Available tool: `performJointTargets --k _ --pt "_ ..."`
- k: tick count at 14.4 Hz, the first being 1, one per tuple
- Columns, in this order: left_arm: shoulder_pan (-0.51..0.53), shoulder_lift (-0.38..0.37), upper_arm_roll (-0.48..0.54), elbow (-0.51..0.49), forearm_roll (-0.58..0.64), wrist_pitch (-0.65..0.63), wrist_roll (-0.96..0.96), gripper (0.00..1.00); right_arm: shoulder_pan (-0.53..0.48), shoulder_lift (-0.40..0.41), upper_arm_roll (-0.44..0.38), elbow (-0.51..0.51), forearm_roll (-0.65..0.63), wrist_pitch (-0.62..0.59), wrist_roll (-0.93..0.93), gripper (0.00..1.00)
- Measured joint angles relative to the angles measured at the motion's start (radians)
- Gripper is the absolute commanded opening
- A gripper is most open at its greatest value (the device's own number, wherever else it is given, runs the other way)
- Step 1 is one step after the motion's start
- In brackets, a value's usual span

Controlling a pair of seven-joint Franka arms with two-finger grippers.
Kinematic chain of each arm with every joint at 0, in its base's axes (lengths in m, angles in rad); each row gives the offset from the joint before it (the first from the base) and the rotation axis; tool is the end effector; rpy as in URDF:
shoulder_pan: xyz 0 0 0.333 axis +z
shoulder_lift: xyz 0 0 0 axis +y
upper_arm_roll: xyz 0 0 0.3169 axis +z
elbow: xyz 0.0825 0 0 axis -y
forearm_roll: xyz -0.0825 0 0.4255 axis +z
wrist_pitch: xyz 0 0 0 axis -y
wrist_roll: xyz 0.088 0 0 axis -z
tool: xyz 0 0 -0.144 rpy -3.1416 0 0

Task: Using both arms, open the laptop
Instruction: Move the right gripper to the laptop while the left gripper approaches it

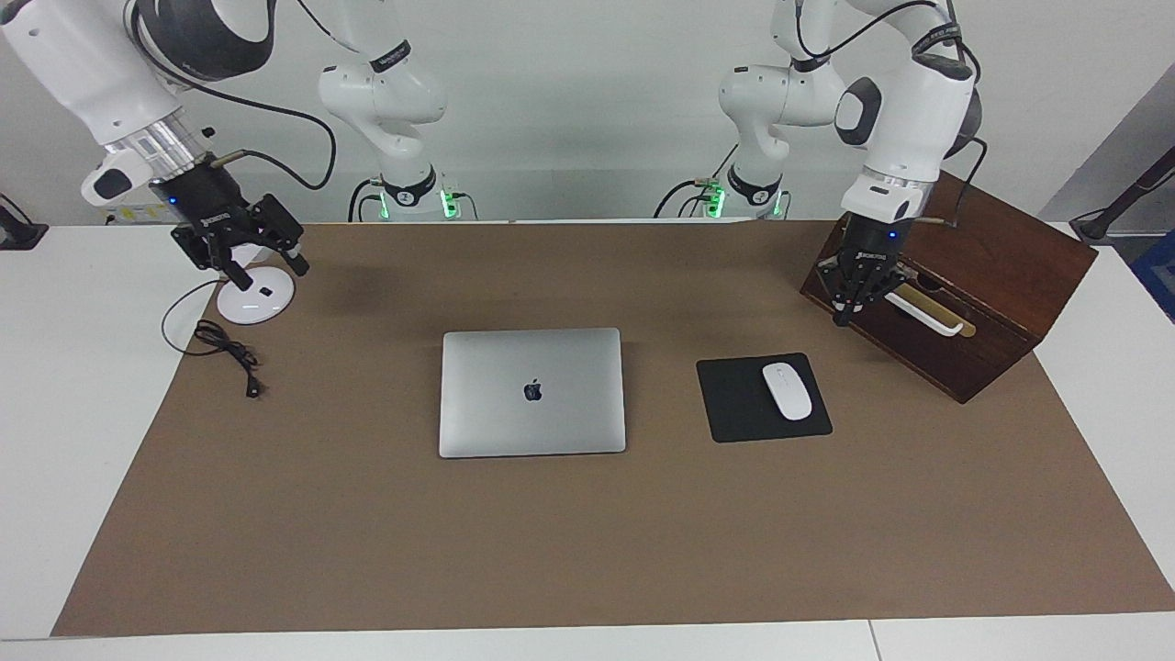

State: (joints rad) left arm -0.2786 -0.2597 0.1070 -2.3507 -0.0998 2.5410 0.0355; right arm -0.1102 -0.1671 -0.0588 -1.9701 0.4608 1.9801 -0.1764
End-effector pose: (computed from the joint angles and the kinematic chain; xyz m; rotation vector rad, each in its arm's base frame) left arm 0.5425 -0.0942 0.4284 2.9317 -0.1980 0.6566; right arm 0.5749 -0.0557 0.5254 -2.7036 0.1910 -0.3412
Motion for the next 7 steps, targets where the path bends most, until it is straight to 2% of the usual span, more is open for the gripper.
performJointTargets --k 3,7 --pt "-0.059 -0.015 -0.001 -0.119 0.000 0.167 -0.023 0.00 0.042 -0.032 0.012 -0.088 0.121 0.097 0.104 1.00" --pt "-0.171 0.001 -0.001 -0.271 0.000 0.428 -0.075 0.00 0.222 -0.093 0.026 -0.287 0.305 0.410 0.245 1.00"
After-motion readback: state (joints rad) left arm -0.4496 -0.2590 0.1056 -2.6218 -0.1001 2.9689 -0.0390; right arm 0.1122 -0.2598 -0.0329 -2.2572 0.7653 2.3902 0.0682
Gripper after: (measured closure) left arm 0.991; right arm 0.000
